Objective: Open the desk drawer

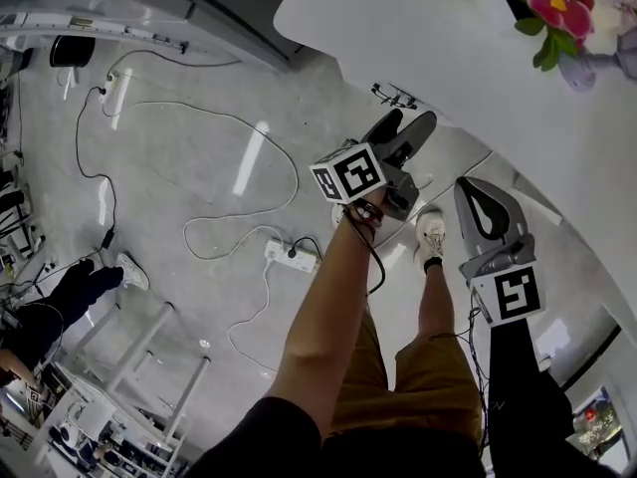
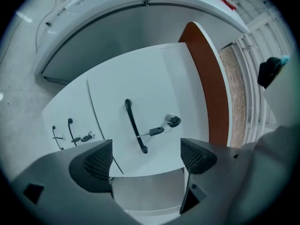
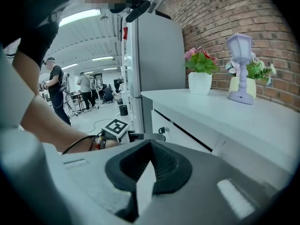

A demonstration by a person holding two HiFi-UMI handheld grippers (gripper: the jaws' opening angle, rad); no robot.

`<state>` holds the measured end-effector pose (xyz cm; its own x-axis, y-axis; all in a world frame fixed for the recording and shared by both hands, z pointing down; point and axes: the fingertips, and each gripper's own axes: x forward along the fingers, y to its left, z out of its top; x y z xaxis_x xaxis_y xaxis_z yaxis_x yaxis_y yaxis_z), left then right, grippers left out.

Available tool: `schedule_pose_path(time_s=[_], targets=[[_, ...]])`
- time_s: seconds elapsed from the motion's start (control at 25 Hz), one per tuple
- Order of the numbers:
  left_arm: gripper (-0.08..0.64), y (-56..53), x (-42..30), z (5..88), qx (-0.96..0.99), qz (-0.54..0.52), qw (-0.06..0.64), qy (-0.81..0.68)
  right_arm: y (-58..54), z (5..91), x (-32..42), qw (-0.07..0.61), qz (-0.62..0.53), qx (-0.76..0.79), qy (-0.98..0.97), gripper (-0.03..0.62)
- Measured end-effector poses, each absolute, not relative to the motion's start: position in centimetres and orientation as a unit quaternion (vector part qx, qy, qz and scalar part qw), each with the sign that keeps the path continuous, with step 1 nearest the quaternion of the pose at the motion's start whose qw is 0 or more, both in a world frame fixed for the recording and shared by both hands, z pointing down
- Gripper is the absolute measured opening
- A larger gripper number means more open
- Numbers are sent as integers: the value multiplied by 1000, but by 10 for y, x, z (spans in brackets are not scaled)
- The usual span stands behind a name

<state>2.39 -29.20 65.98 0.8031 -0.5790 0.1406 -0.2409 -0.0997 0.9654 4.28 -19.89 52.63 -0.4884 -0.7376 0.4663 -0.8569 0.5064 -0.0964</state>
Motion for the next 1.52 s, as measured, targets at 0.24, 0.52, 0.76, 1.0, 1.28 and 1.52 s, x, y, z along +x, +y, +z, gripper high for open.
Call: schedule_pose_path(time_s=[0.24, 0.52, 0.76, 1.0, 1.28, 1.52], targets=[[465, -308, 26, 672, 682, -207, 641, -284, -189, 546, 43, 212, 161, 449, -853, 0], [460, -316, 36, 676, 676, -217, 645, -281, -192, 548, 54, 198, 165, 458, -851, 0], [123, -319, 22, 681, 633, -273, 657, -306, -193, 546, 52, 184, 171, 458, -853, 0], [77, -325, 23, 678, 626, -297, 654, -303, -191, 550, 55, 191, 175, 453, -853, 0], [23, -327, 24, 668, 618, -322, 656, -290, -188, 551, 58, 182, 177, 460, -851, 0], [25, -329, 22, 668, 606, -348, 651, -296, -184, 555, 56, 180, 182, 464, -848, 0]])
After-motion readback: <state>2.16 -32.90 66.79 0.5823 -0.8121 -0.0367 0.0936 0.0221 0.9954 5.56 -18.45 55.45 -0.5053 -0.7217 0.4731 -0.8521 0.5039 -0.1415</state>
